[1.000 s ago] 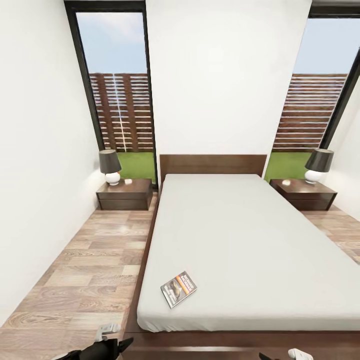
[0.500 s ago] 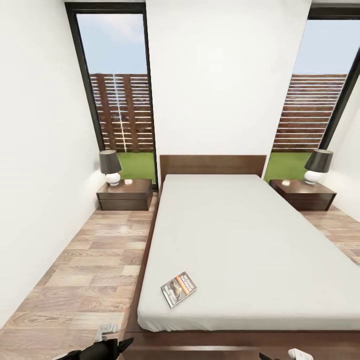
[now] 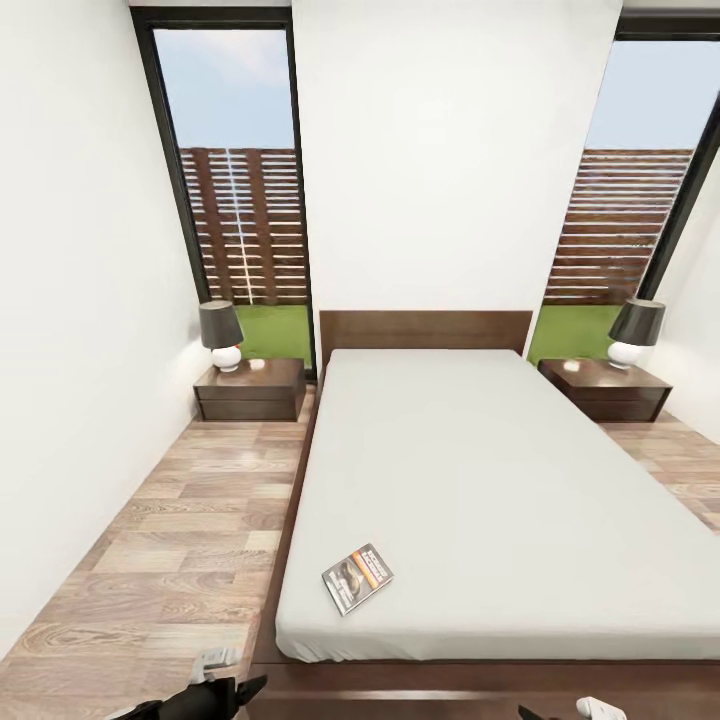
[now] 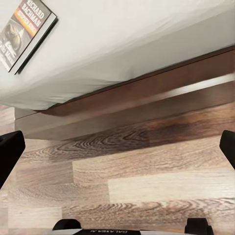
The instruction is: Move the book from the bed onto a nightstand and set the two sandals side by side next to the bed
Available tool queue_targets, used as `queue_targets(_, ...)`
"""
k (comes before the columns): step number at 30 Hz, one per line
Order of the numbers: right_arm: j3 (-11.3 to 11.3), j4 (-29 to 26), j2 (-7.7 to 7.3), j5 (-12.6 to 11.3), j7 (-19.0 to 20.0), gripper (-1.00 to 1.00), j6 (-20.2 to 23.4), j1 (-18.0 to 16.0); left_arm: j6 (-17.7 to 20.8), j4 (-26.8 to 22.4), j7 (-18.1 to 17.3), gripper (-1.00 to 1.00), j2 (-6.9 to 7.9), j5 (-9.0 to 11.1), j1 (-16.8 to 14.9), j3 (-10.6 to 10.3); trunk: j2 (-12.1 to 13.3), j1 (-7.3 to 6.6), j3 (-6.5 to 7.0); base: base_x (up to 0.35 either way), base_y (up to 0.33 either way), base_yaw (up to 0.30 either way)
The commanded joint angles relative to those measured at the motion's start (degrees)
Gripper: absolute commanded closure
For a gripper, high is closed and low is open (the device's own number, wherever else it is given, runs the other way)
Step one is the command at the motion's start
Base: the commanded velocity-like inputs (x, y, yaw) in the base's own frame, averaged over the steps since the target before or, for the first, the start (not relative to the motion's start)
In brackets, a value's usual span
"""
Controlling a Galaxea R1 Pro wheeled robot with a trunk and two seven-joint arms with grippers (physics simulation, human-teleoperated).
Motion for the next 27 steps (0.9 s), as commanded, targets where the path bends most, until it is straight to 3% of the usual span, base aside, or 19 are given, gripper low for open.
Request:
queue_targets(1,-0.24,0.07,-0.01,0.11,0.25,-1.0,-0.15,-0.06,-0.22,0.09,-0.19,-1.0,-0.01,-0.1,-0.06,0.18,-0.13,0.04,-0.13,0.0,0.0,0.0)
queue_targets(27,-0.26,0.07,-0.03,0.11,0.25,-1.0,-0.12,-0.03,-0.31,0.11,-0.19,-1.0,-0.41,-0.19,-0.06,0.22,-0.13,0.04,-0.13,0.0,0.0,0.0)
